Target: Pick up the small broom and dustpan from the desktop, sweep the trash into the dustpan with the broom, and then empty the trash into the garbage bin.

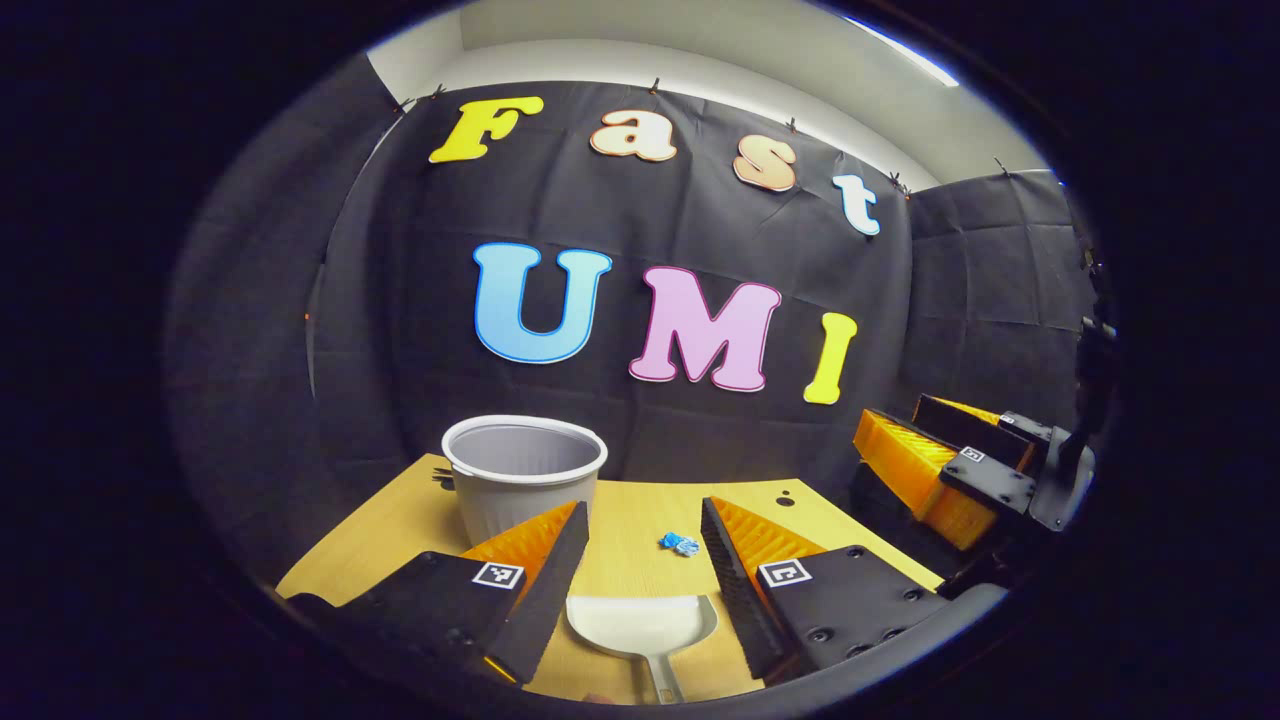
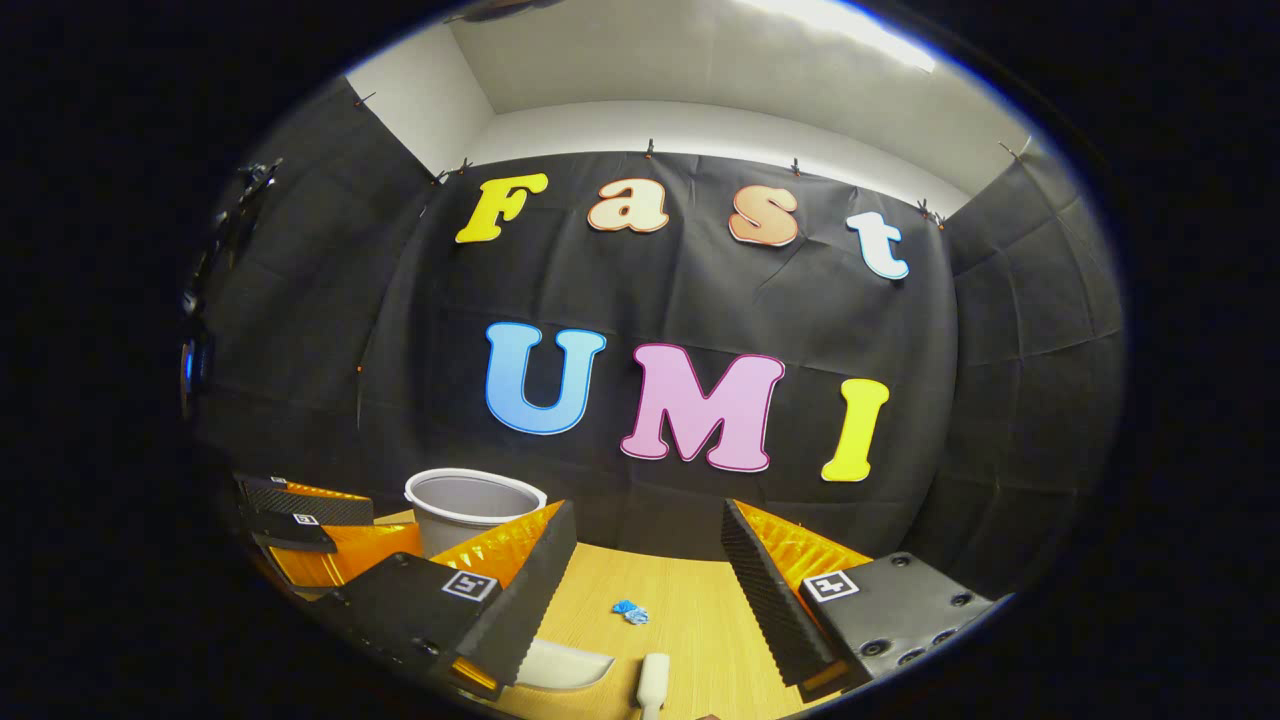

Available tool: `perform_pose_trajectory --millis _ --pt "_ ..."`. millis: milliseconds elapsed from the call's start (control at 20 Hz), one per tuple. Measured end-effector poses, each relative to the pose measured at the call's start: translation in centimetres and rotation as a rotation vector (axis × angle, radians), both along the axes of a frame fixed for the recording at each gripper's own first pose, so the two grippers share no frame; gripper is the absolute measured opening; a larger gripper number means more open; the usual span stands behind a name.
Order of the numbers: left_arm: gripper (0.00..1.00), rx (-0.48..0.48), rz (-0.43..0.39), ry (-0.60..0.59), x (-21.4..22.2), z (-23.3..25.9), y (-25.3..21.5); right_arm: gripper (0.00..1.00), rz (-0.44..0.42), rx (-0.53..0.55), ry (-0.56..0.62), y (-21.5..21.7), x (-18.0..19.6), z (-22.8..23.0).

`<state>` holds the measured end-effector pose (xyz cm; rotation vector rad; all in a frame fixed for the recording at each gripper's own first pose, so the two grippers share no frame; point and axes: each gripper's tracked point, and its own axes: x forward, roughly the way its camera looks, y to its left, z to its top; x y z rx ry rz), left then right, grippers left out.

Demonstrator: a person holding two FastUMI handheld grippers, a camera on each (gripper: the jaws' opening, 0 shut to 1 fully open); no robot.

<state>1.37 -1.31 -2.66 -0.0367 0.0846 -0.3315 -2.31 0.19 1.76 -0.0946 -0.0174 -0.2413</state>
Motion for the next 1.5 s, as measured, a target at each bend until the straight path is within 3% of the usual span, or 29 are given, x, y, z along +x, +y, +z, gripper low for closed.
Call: perform_pose_trajectory --millis 600,700,950,1200,1450,1500 --pt "0.68 0.061 0.071 -0.107 1.9 2.2 -1.0 0.95 -0.027 0.092 0.009 -3.3 0.6 -1.3" --pt "0.68 0.057 0.045 -0.09 2.2 1.7 -2.0 0.95 -0.036 0.101 0.011 -4.2 0.7 -1.5" --pt "0.68 0.039 0.045 0.014 3.1 -1.1 -2.7 0.95 -0.045 0.079 0.022 -6.1 0.4 -2.1" --pt "0.69 0.179 0.006 0.21 3.8 -9.0 -4.1 0.95 -0.031 0.055 0.054 -7.2 -0.3 -3.3" --pt "0.71 0.186 -0.042 0.555 2.5 -18.3 -5.6 0.95 -0.024 0.035 0.085 -8.8 -1.0 -4.5" --pt "0.71 0.195 -0.034 0.606 2.4 -19.9 -5.2 0.88 -0.025 0.041 0.092 -9.3 -1.2 -4.8"
